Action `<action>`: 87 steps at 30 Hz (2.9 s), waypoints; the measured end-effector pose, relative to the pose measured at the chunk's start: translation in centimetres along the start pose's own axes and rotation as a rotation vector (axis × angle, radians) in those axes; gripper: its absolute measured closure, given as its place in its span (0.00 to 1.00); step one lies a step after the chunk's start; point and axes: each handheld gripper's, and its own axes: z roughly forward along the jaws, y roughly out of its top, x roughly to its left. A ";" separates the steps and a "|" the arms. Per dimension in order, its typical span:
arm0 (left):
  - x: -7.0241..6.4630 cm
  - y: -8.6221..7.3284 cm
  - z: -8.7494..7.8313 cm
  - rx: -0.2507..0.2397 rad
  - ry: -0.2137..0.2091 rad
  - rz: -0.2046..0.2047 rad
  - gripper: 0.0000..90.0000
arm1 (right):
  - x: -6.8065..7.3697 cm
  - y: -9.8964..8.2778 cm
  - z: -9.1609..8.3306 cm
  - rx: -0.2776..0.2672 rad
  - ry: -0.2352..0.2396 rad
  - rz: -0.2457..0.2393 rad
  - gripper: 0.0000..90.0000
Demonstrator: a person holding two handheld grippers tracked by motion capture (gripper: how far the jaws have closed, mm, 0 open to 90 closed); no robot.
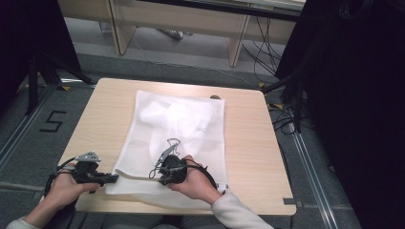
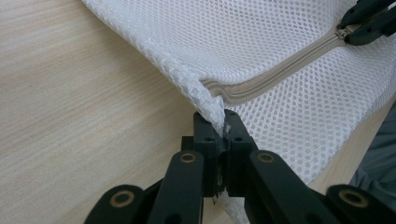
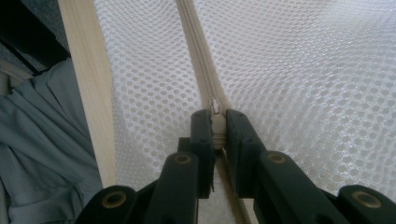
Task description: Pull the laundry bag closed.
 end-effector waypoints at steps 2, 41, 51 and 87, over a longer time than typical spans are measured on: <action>0.1 0.0 -0.1 0.011 -0.007 0.002 0.95 | 0.0 0.0 -0.1 0.001 -0.002 -0.001 0.91; 0.0 -0.1 0.1 -0.008 -0.004 -0.011 0.96 | -0.3 -1.1 -1.1 0.003 -0.007 0.010 0.91; 0.0 -0.1 0.1 -0.007 -0.004 -0.012 0.96 | -0.5 -1.4 -1.4 0.003 -0.016 0.008 0.91; 0.0 -0.1 0.1 0.000 0.002 -0.012 0.96 | -1.0 -3.0 -2.5 0.004 -0.024 0.033 0.91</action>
